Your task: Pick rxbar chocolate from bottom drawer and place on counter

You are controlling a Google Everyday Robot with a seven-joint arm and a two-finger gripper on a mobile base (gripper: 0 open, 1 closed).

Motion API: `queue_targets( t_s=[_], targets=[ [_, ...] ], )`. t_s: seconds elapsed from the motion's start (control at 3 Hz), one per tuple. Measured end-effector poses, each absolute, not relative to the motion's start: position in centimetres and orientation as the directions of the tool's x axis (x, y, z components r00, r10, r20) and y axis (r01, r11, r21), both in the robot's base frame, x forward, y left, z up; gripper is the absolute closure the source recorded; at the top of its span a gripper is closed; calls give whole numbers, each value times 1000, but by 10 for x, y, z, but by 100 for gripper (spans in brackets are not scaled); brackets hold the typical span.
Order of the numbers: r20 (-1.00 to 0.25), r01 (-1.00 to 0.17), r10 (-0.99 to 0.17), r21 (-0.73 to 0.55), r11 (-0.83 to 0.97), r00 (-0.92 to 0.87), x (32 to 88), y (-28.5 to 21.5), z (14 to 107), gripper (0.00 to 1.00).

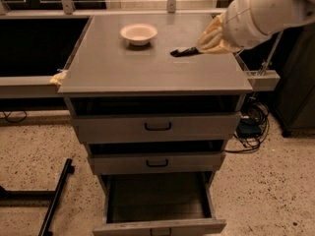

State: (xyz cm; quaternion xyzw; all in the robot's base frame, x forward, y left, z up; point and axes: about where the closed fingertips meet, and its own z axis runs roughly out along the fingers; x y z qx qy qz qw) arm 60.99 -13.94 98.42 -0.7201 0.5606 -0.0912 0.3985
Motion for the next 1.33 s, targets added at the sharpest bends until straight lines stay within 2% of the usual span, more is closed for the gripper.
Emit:
queue_targets(
  t_s=[0.67, 1.33],
  targets=[
    [-344, -720, -842, -690, -73, 415, 696, -111, 935, 100],
    [-379, -768, -835, -635, -79, 399, 726, -102, 870, 100]
  ],
)
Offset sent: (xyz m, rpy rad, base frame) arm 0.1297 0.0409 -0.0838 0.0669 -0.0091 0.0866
